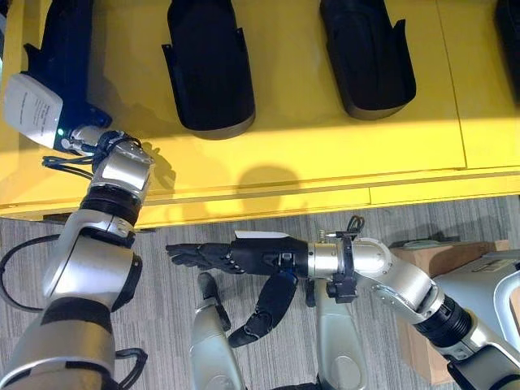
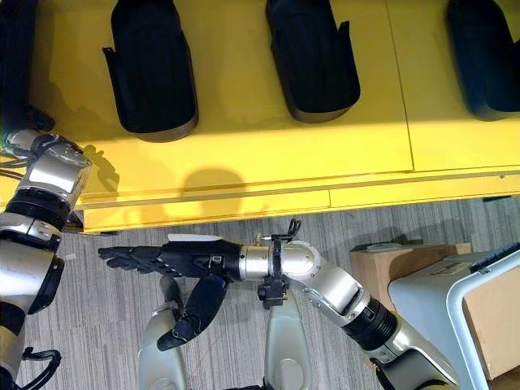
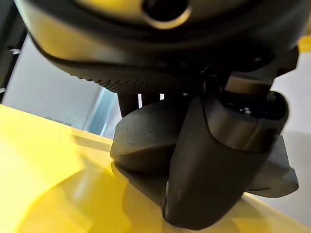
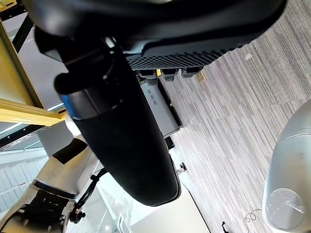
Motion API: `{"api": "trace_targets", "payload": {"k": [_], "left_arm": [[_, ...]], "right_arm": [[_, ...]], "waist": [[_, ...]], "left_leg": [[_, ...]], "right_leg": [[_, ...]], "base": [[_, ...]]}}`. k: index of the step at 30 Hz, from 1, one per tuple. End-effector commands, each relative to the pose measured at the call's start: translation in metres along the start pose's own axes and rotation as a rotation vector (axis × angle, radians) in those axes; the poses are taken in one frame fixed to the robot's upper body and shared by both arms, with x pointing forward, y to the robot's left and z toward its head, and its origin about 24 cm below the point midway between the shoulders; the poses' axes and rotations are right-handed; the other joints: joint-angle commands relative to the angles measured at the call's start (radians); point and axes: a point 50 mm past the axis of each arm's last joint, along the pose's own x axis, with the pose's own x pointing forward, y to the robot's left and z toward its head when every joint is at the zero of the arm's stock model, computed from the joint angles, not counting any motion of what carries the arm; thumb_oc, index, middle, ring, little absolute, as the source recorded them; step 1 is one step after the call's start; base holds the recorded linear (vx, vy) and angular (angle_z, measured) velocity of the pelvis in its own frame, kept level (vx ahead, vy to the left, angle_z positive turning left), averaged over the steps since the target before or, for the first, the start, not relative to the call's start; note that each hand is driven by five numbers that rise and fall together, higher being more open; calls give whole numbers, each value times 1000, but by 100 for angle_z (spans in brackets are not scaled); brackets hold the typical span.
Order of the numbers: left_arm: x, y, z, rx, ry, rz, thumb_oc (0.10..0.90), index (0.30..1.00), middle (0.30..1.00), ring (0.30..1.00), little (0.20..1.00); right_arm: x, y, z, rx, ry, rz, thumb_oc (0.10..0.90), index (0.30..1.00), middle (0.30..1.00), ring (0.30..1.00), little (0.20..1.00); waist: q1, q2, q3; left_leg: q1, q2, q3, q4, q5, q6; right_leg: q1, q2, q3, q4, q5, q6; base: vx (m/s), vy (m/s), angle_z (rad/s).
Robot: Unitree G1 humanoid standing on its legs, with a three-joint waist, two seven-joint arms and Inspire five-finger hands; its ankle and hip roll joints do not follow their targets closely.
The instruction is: Move parts from the plastic box to the shelf.
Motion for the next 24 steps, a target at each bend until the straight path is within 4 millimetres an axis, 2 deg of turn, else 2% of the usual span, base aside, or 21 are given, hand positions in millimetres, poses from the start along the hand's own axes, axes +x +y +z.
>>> {"api": "trace_targets", "payload": {"k": [1,4,5,6,7,13,24], "left_arm": [[8,7,9,-85,70,2,400,300,300,300,300],[8,7,7,-93,84,-8,400,300,300,300,300],[8,6,6,-101,91,-15,476,407,407,407,407],[8,6,6,-104,94,-14,618,605,605,605,605],[7,6,7,-126,97,-14,900,1000,1000,1000,1000],[6,2,9,-178,80,-70,900,1000,1000,1000,1000],[-8,-16,-4,-365,177,-222,900,1000,1000,1000,1000]], "right_arm": [[8,10,41,-94,-221,99,900,1000,1000,1000,1000],[7,10,40,-96,-213,100,900,1000,1000,1000,1000],[7,10,40,-98,-212,100,900,1000,1000,1000,1000],[7,10,40,-97,-212,100,900,1000,1000,1000,1000],[7,9,40,-98,-212,98,900,1000,1000,1000,1000],[4,9,39,-110,-208,97,900,1000,1000,1000,1000],[1,5,40,-116,-193,81,900,1000,1000,1000,1000]], "waist": [[-14,-41,-13],[-16,-39,-13],[-17,-39,-13],[-17,-39,-13],[-18,-39,-13],[-20,-37,-13],[-16,-20,-17]], "left_leg": [[49,50,68,87,-115,14],[56,51,72,84,-114,13],[58,52,74,82,-113,12],[59,52,75,81,-113,12],[59,51,77,78,-112,12],[74,51,82,66,-107,11],[113,46,74,43,-100,9]], "right_leg": [[47,-31,7,-180,69,72],[49,-29,8,-176,66,71],[49,-28,9,-176,66,71],[49,-28,8,-176,65,71],[49,-27,8,-177,65,71],[56,-24,6,-175,62,68],[87,-23,4,-169,48,63]], "base": [[0,0,0],[0,0,0],[0,0,0],[0,0,0],[0,0,0],[0,0,0],[0,1,1]]}}
